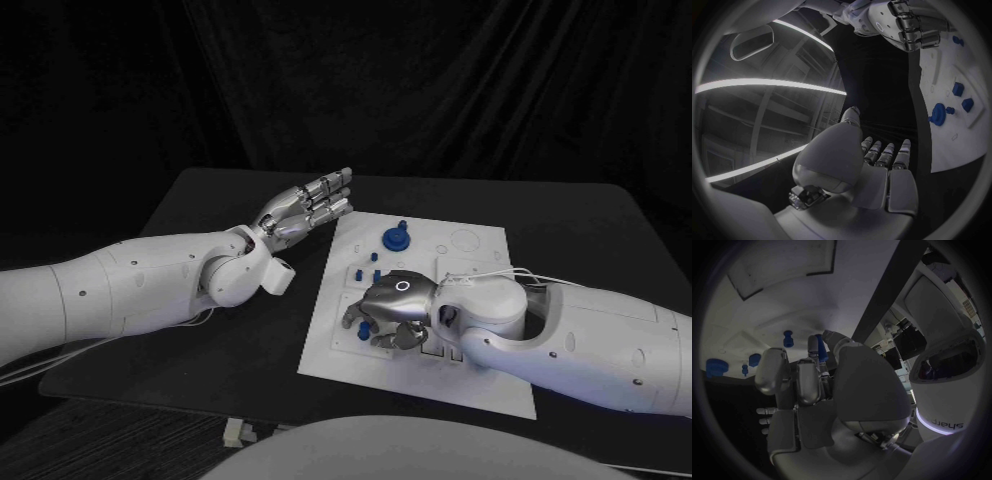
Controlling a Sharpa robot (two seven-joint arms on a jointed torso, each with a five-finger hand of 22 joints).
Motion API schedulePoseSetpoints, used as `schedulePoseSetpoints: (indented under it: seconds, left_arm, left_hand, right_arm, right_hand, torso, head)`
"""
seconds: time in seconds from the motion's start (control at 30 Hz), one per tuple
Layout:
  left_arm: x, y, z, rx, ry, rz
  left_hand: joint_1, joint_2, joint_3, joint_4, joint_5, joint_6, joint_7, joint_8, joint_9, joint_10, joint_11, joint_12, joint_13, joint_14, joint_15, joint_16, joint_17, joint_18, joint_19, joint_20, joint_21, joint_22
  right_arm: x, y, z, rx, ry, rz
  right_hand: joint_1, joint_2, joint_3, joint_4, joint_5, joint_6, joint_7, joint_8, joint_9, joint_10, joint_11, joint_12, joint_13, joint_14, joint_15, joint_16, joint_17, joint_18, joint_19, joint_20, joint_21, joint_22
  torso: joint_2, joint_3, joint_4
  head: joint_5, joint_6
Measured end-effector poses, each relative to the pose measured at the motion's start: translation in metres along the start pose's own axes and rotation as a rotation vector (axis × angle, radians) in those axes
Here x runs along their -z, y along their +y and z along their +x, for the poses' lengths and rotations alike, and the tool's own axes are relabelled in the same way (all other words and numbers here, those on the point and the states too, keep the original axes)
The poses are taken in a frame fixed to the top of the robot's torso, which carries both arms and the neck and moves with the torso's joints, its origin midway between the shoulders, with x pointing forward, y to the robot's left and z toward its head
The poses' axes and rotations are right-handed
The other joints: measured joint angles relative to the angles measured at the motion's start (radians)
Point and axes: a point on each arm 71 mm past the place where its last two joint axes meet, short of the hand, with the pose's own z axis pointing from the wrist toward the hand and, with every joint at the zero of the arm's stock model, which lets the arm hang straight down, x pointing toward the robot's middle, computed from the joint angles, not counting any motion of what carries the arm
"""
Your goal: Assemble the parts on the task board
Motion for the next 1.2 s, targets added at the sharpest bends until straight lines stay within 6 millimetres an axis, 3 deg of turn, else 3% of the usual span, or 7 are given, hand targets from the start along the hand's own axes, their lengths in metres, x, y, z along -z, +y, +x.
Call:
schedulePoseSetpoints:
  seconds: [0.43,0.8,1.0,1.07,1.1,1.17,1.2]
  left_arm:
    - [0.000,0.001,0.000,0.002,0.001,-0.002]
    - [0.001,0.002,0.000,0.003,0.000,-0.003]
    - [0.002,0.002,-0.001,0.002,-0.002,-0.004]
    - [0.002,0.002,-0.001,0.002,-0.002,-0.004]
    - [0.002,0.002,-0.001,0.002,-0.002,-0.004]
    - [0.002,0.002,-0.001,0.003,-0.001,-0.004]
    - [0.002,0.002,-0.001,0.003,-0.001,-0.004]
  left_hand:
    - [0.000,0.000,0.000,0.000,0.000,0.000,0.000,0.000,0.000,-0.001,0.007,0.000,0.000,0.000,0.000,0.000,0.000,0.000,0.000,0.000,0.000,0.000]
    - [0.000,0.000,0.003,-0.003,0.000,0.000,0.000,0.000,0.000,0.000,0.007,0.000,0.000,0.000,0.000,0.000,0.000,0.000,0.000,0.000,0.000,0.000]
    - [0.000,0.000,0.003,-0.003,0.000,0.000,0.000,0.000,0.000,-0.004,0.011,0.004,0.000,0.000,0.000,0.000,0.000,0.000,0.000,0.000,0.000,0.000]
    - [0.000,0.000,0.003,-0.003,0.000,0.002,0.002,0.000,0.000,-0.004,0.011,0.004,0.001,0.000,0.000,0.000,0.000,0.001,0.000,0.000,0.000,0.001]
    - [0.000,0.000,0.003,-0.003,0.000,0.004,0.004,0.000,0.000,-0.004,0.011,0.004,0.001,0.000,0.000,0.000,0.001,0.009,0.000,0.000,0.000,0.001]
    - [0.000,0.000,0.003,-0.003,0.000,0.004,0.004,0.000,0.000,-0.004,0.011,0.004,0.001,0.000,0.000,0.000,0.001,0.016,0.000,0.000,0.000,0.002]
    - [0.000,0.000,0.003,-0.003,0.000,0.004,0.004,0.000,0.000,-0.004,0.011,0.004,0.001,0.000,0.000,0.000,0.001,0.016,0.000,0.000,0.000,0.002]
  right_arm:
    - [0.014,-0.004,-0.001,-0.002,-0.048,0.017]
    - [0.070,-0.010,-0.039,0.047,-0.290,0.041]
    - [0.114,-0.026,-0.068,0.049,-0.446,0.115]
    - [0.128,-0.034,-0.072,0.016,-0.491,0.159]
    - [0.134,-0.038,-0.073,-0.003,-0.506,0.180]
    - [0.144,-0.046,-0.073,-0.045,-0.530,0.223]
    - [0.150,-0.050,-0.073,-0.074,-0.540,0.250]
  right_hand:
    - [0.011,-0.010,-0.083,0.046,-0.071,-0.030,-0.024,-0.021,-0.043,0.015,-0.005,0.015,0.016,0.000,0.000,-0.004,-0.005,0.000,-0.003,-0.003,-0.011,0.001]
    - [0.094,-0.014,-0.164,0.123,-0.095,-0.060,-0.014,-0.026,-0.096,0.087,-0.040,0.087,0.060,0.000,-0.025,-0.006,-0.004,0.000,0.011,-0.026,0.013,0.001]
    - [0.122,0.015,-0.126,0.113,-0.031,0.088,0.025,0.057,-0.101,0.074,-0.048,0.322,0.255,-0.029,-0.036,-0.090,-0.101,0.016,-0.019,-0.039,-0.090,0.001]
    - [0.094,0.042,-0.113,0.116,-0.023,0.169,0.039,0.091,-0.092,0.145,-0.016,0.568,0.503,-0.027,-0.035,-0.085,-0.090,0.016,-0.018,-0.039,-0.091,0.001]
    - [0.083,0.054,-0.112,0.116,-0.023,0.191,0.041,0.100,-0.089,0.220,-0.034,0.665,0.626,-0.012,-0.035,-0.047,-0.041,0.015,-0.005,-0.037,-0.058,0.001]
    - [0.041,0.088,-0.117,0.110,-0.023,0.276,0.034,0.149,-0.066,0.340,0.002,0.859,0.861,0.003,-0.033,0.116,0.076,-0.025,0.031,-0.040,0.167,0.000]
    - [0.009,0.099,-0.131,0.114,-0.029,0.310,0.025,0.167,-0.057,0.414,-0.026,0.993,0.928,0.002,-0.035,0.112,0.085,-0.025,0.033,-0.039,0.178,0.000]
  torso:
    - [0.000,0.0001,0.0000]
    - [0.000,0.0002,-0.0003]
    - [0.000,0.0002,-0.0002]
    - [0.000,0.0002,-0.0002]
    - [0.000,0.0003,-0.0002]
    - [0.000,0.0003,-0.0003]
    - [0.000,0.0004,-0.0002]
  head:
    - [-0.004,0.000]
    - [-0.023,0.000]
    - [-0.040,0.000]
    - [-0.046,0.000]
    - [-0.051,0.000]
    - [-0.059,0.000]
    - [-0.063,0.000]
